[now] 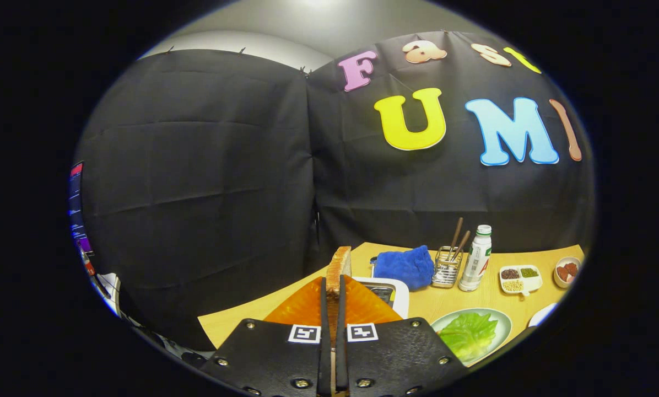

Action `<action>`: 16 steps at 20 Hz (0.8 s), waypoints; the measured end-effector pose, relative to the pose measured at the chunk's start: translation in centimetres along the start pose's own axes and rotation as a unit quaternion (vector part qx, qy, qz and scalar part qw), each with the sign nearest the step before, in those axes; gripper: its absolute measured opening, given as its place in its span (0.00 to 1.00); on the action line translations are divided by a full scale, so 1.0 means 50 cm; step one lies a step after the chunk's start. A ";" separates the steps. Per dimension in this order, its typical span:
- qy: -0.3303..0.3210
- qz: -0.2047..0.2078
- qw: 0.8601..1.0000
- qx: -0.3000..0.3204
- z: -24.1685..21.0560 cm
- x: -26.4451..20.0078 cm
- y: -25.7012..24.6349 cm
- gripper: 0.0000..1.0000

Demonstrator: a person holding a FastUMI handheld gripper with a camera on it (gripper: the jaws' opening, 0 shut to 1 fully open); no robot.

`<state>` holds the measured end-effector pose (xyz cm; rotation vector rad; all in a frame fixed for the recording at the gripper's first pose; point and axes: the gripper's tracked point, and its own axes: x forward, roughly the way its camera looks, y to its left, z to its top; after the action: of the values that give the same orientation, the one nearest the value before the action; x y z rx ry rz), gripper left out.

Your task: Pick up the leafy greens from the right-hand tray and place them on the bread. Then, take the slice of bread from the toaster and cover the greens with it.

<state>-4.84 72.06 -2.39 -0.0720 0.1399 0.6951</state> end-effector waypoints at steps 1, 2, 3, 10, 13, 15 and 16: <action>-0.001 0.002 1.000 -0.001 0.008 -0.005 -0.005 0.03; -0.002 0.008 1.000 0.001 0.017 -0.010 -0.005 0.03; -0.003 0.013 1.000 0.001 0.027 -0.016 -0.005 0.03; -0.033 0.006 0.999 -0.025 0.099 -0.099 -0.072 0.03; -0.035 -0.007 0.999 -0.030 0.098 -0.136 -0.118 0.03; -0.034 -0.015 0.999 -0.027 0.088 -0.153 -0.146 0.03; -0.034 -0.022 0.999 -0.027 0.084 -0.160 -0.161 0.03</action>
<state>-5.29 61.32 3.14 -0.1029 0.0541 0.6561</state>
